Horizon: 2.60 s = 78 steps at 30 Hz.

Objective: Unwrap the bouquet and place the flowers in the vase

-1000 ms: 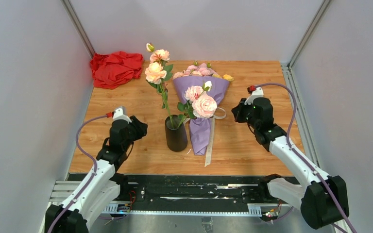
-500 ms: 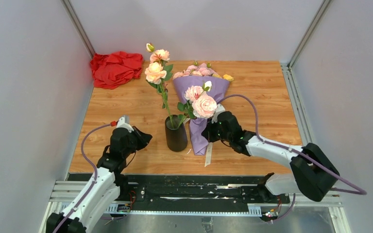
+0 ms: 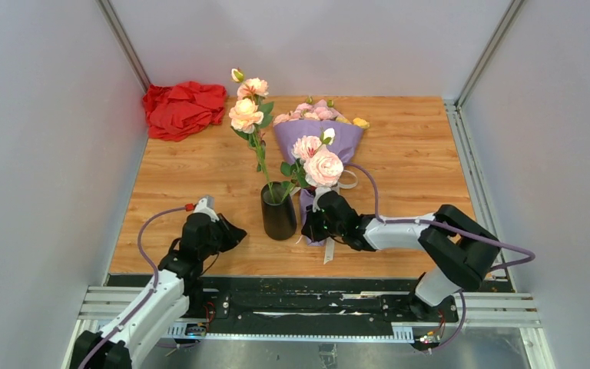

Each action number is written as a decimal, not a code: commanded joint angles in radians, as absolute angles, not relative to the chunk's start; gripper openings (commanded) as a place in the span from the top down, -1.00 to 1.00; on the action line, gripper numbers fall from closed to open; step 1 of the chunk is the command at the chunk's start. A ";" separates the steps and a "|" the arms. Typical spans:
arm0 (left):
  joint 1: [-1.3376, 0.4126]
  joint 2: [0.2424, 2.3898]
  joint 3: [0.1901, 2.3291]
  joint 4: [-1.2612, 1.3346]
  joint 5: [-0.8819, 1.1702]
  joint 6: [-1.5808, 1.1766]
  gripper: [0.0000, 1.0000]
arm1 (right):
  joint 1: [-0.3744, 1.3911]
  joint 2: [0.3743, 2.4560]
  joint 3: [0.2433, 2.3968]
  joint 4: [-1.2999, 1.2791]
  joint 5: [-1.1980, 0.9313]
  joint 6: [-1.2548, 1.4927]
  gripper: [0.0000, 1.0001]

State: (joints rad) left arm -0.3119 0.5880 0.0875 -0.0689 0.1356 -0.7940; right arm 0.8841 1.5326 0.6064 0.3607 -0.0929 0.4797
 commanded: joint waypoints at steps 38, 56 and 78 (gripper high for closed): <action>-0.408 0.923 0.195 0.133 0.014 -0.812 1.00 | 0.927 1.824 0.777 0.492 -0.133 0.528 1.00; -0.408 1.080 0.240 0.207 0.015 -0.820 1.00 | 0.927 1.911 0.869 0.476 -0.148 0.518 1.00; -0.408 1.262 0.311 0.282 0.017 -0.807 1.00 | 0.893 2.040 1.024 0.428 -0.176 0.499 1.00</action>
State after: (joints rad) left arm -0.4019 1.2316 0.2901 0.2573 0.0185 -0.8188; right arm 0.9066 1.9808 1.0138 0.5091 -0.1833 0.5232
